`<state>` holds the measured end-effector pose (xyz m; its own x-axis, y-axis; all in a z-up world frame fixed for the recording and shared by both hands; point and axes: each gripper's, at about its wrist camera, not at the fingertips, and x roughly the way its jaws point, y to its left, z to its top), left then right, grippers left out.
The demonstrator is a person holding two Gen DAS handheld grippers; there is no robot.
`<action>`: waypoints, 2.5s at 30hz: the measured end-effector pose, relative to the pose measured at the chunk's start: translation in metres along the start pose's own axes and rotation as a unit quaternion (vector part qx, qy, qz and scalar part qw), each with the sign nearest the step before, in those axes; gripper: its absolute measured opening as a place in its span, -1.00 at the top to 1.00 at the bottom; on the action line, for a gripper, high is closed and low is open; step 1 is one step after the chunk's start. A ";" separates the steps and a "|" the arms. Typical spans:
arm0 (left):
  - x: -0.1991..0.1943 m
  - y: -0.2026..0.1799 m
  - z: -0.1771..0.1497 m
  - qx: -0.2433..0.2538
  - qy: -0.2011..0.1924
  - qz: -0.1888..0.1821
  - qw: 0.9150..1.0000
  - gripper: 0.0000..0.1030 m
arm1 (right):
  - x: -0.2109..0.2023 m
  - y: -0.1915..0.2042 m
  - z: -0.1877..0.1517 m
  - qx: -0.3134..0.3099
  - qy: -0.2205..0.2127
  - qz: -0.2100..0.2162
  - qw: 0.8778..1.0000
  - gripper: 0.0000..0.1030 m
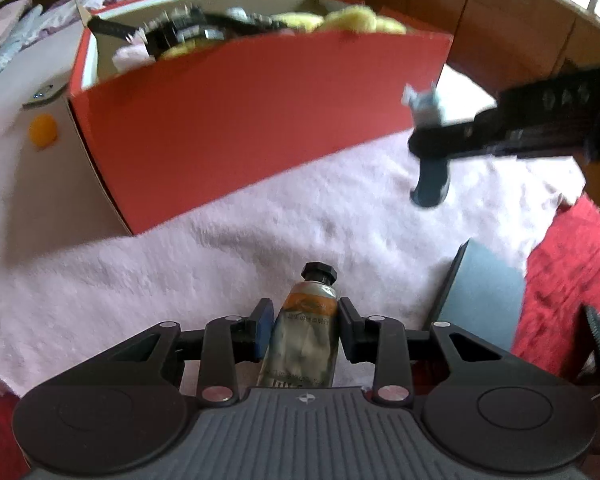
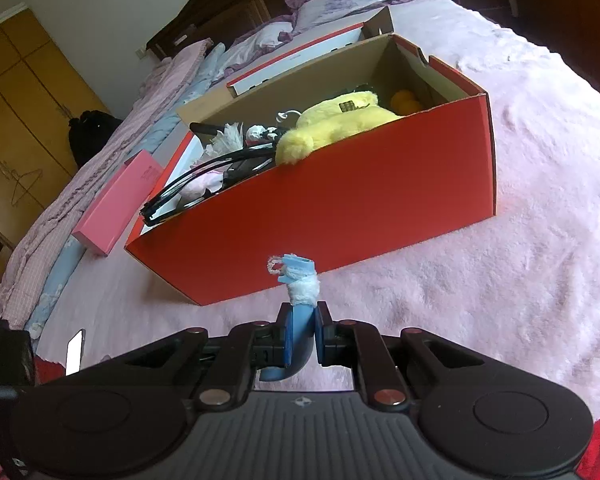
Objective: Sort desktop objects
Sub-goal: 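Lift and carry the tube and blue toy over the orange box, then open both tools over the box to drop the tube and blue toy, then move both open tools to the black rectangular case on the blanket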
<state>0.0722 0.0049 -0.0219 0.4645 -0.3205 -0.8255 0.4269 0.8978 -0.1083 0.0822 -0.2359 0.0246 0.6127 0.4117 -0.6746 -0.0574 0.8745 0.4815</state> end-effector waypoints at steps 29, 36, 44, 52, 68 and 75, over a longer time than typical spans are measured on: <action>-0.036 0.030 0.182 -0.021 -0.178 0.058 0.982 -0.25 | 0.021 0.050 0.130 -0.094 -0.091 -0.038 0.991 0.24; -0.048 0.025 0.166 -0.037 -0.188 0.066 0.979 -0.66 | 0.014 0.044 0.113 -0.085 -0.094 -0.039 0.991 0.14; -0.059 0.005 0.134 -0.045 -0.174 0.050 0.983 -0.81 | -0.007 0.033 0.080 -0.077 -0.090 -0.036 0.992 0.08; -0.057 -0.007 0.100 -0.062 -0.146 0.048 0.986 -0.83 | -0.018 0.024 0.042 -0.087 -0.074 -0.057 0.992 -0.11; -0.027 -0.026 0.020 -0.061 -0.041 0.021 0.997 -0.88 | -0.025 -0.003 -0.039 -0.095 0.016 -0.085 0.992 -0.39; -0.021 -0.052 -0.006 0.002 -0.011 -0.036 0.999 -0.88 | -0.035 -0.011 -0.068 -0.116 0.061 -0.083 0.988 -0.41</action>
<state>0.0356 -0.0333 -0.0027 0.4497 -0.3910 -0.8030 0.4630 0.8709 -0.1648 0.0076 -0.2426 0.0043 0.5293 0.2731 -0.8033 -0.1515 0.9620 0.2273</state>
